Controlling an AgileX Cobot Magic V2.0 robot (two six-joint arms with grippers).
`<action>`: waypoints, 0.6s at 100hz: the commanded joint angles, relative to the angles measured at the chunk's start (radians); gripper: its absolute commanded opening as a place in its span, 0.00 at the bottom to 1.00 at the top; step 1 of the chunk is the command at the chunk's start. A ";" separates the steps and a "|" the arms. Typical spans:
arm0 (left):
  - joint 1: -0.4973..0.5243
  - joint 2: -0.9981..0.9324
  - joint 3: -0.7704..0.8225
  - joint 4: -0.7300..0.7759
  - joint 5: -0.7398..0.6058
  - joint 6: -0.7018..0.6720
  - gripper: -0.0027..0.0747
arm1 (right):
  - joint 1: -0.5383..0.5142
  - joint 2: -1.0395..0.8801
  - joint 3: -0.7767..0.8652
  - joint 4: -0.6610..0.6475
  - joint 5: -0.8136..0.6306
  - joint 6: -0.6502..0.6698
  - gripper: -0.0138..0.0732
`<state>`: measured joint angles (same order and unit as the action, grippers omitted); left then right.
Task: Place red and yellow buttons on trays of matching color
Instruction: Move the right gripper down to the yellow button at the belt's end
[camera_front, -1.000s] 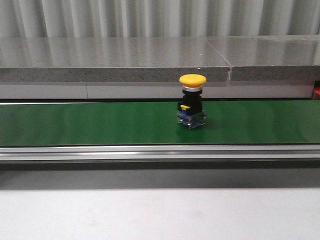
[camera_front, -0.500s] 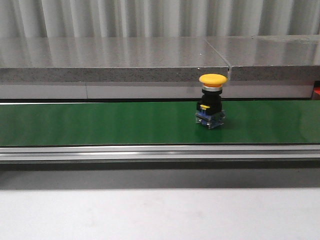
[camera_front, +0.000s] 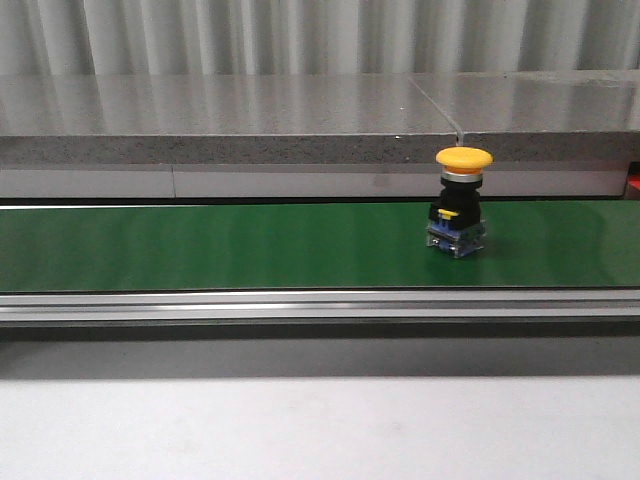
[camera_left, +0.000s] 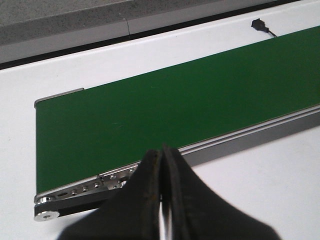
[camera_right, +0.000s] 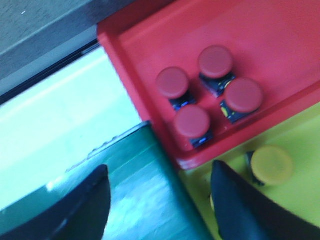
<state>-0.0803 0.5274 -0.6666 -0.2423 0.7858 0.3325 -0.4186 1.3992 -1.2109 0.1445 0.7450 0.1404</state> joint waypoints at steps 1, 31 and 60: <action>-0.008 0.002 -0.027 -0.024 -0.065 -0.003 0.01 | 0.027 -0.084 0.017 0.000 -0.030 -0.017 0.68; -0.008 0.002 -0.027 -0.024 -0.065 -0.003 0.01 | 0.158 -0.179 0.094 0.001 0.020 -0.042 0.68; -0.008 0.002 -0.027 -0.024 -0.065 -0.003 0.01 | 0.330 -0.163 0.083 0.004 0.108 -0.123 0.68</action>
<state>-0.0803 0.5274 -0.6666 -0.2423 0.7858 0.3325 -0.1315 1.2517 -1.0944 0.1445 0.8565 0.0774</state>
